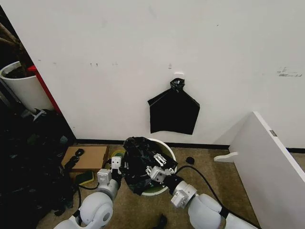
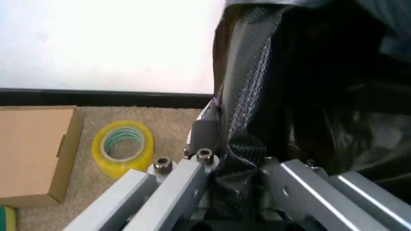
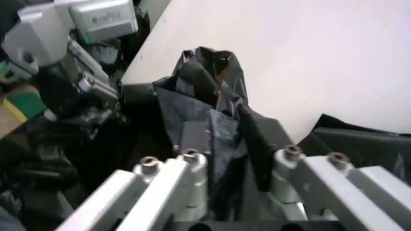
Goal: Place the garbage bag over the trash bin.
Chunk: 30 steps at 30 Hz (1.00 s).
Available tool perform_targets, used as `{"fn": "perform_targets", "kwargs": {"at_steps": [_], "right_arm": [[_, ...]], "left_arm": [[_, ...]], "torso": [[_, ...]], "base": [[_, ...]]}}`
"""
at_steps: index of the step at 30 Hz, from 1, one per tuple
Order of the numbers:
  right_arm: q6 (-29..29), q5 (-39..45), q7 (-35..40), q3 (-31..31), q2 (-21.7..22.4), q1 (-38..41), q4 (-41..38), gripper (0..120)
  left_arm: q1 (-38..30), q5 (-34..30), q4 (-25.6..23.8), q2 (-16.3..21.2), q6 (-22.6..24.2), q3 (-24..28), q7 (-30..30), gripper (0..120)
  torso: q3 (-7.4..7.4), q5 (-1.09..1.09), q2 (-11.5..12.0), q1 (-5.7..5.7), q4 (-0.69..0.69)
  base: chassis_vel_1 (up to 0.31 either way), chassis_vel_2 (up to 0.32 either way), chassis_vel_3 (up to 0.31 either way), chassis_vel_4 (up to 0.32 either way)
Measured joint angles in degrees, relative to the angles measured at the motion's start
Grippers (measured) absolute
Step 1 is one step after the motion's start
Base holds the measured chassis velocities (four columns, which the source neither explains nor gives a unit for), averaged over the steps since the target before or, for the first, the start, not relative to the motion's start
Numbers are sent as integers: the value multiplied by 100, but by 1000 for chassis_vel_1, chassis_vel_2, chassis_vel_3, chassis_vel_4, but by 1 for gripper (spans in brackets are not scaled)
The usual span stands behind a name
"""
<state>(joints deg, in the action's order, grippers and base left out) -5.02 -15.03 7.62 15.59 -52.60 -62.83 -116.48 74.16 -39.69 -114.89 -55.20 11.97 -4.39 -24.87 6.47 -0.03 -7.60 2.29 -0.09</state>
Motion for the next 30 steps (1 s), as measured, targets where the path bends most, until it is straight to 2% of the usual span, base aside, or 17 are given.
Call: {"fn": "perform_targets", "kwargs": {"at_steps": [3,5,9,11,13,17,19,24,30], "right_arm": [[-44,75,10,-41,46,-26,-15,1],[-74,136,21,-53,53,-37,-35,0],[-403,1024,142,-83,109,-121,-283,0],[-453,1179,163,-88,116,-134,-326,0],[-930,2477,342,-150,161,-235,-707,0],[-1687,4263,533,-253,311,-352,-1279,0],[-1776,4494,580,-254,326,-362,-1346,0],[-2074,5882,1128,-407,191,-249,-1619,0],[-2037,6728,1509,-626,108,-43,-1607,0]], "left_arm": [[6,33,-1,9,-9,-6,11,0],[12,77,-1,17,-19,-7,29,0],[48,201,2,59,-83,-23,99,0],[51,221,6,63,-94,-27,108,0],[56,284,33,78,-149,-60,126,0],[43,288,27,86,-251,-103,127,0],[42,288,20,89,-264,-104,128,0],[147,466,-22,162,-337,-118,219,0],[306,648,-55,257,-434,-160,345,0]], "torso": [[0,0,0,0,0],[0,0,0,0,0],[0,0,0,0,1],[0,0,0,0,0],[0,0,0,0,0],[0,-1,0,0,0],[0,-1,0,0,0],[0,0,0,0,1],[0,0,0,0,0]], "base": [[0,0,0,0],[0,0,0,0],[0,0,0,0],[0,0,0,0],[0,0,0,0],[0,0,0,0],[0,0,0,0],[0,0,0,0],[0,0,0,0]]}}
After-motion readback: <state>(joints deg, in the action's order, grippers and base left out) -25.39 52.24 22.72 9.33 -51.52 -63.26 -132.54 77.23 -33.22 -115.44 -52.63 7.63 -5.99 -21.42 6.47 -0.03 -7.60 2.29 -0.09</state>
